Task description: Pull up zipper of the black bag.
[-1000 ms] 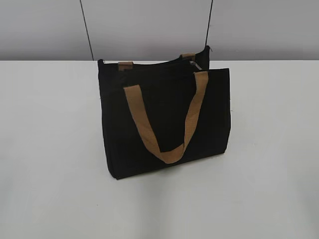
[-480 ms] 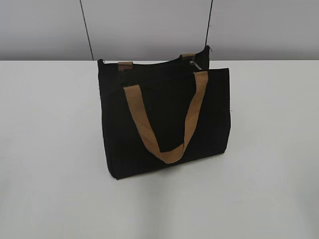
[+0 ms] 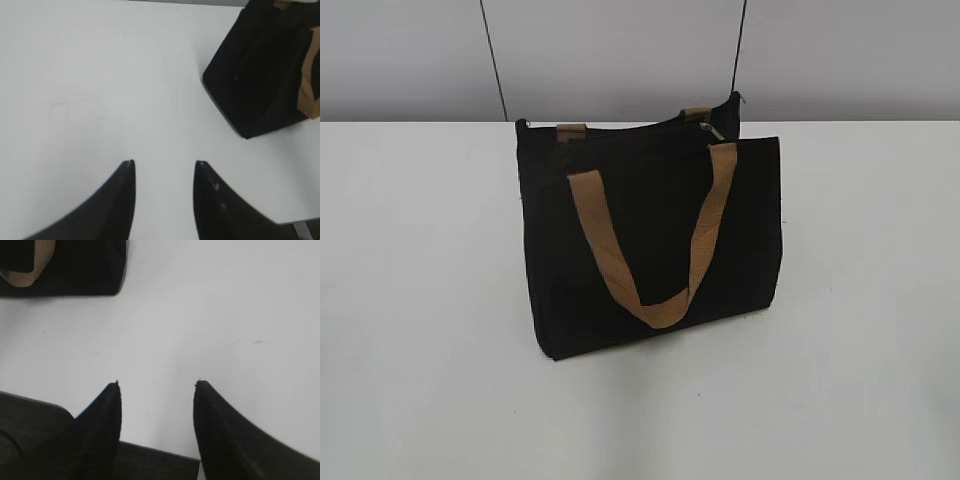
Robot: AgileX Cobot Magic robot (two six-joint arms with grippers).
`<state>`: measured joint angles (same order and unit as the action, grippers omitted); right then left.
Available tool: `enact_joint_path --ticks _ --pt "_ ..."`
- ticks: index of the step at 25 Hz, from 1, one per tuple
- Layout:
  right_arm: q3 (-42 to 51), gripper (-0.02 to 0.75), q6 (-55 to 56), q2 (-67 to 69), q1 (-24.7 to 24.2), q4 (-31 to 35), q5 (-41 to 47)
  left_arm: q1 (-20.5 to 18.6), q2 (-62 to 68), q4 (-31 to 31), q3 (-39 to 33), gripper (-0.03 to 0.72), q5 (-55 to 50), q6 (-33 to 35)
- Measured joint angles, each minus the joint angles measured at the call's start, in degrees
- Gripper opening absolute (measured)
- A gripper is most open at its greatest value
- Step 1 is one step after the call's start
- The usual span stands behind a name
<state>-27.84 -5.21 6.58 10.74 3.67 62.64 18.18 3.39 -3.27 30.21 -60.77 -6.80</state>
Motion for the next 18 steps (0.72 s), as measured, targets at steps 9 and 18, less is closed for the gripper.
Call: enact_joint_path --ticks 9,18 --pt "0.0 0.37 0.0 -6.8 -9.4 0.1 0.1 -9.6 -3.9 0.0 0.0 0.275 0.0 0.0" --pt "0.0 0.37 0.0 -7.0 -13.7 0.1 0.1 -13.8 -3.9 0.0 0.0 0.264 0.0 0.0"
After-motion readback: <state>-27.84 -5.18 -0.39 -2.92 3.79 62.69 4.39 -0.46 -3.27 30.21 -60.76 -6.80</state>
